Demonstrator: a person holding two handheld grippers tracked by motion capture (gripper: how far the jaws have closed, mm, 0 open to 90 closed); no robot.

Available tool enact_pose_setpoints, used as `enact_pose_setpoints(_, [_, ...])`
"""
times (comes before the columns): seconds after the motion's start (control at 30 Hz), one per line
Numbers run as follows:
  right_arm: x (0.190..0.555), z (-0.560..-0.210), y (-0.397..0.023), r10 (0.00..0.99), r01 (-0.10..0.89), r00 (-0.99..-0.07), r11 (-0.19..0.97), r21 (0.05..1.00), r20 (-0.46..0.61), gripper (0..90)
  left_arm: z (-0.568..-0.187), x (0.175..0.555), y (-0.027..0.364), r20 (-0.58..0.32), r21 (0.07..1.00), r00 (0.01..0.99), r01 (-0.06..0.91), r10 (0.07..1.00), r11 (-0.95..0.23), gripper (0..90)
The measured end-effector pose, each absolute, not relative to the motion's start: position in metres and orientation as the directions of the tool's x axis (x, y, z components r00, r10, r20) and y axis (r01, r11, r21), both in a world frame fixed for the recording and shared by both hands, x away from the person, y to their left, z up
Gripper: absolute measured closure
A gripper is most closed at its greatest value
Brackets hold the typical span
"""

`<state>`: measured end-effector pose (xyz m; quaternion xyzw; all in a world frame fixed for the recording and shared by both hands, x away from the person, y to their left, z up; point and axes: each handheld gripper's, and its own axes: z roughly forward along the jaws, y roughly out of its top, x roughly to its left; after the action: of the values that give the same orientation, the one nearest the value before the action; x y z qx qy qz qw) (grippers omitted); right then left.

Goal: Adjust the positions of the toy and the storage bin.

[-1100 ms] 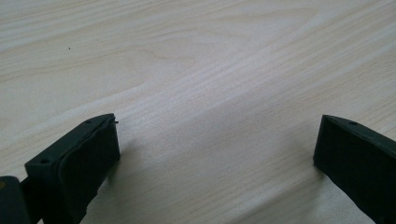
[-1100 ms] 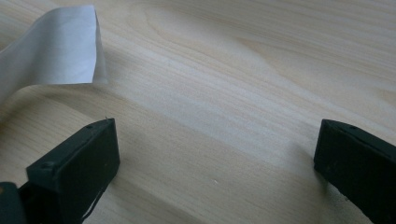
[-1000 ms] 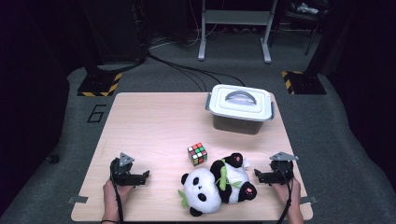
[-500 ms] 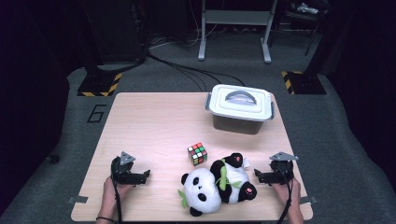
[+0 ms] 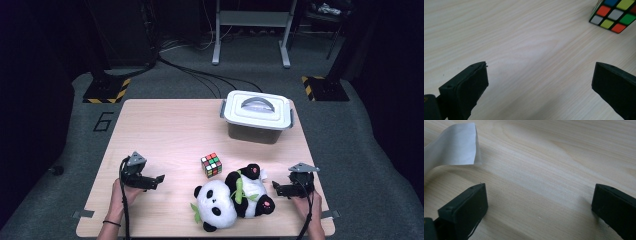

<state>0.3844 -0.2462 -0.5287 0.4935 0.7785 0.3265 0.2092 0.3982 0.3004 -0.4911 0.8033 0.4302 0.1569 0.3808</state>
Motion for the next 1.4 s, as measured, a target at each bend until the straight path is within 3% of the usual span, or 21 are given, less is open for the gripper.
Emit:
enact_pose_setpoints(0.63, [0.384, -0.529, -0.246, 0.905, 0.632, -0.426, 0.300, 0.715, -0.003, 0.0, -0.457, 0.419, 0.252, -0.052, 0.763, 0.698, 0.489, 0.714, -0.423, 0.2])
enact_pose_setpoints(1.4, [0.384, -0.529, -0.246, 0.905, 0.632, -0.426, 0.300, 0.715, -0.003, 0.0, -0.459, 0.438, 0.191, -0.064, 0.749, 0.779, 0.450, 0.623, -0.486, 0.0])
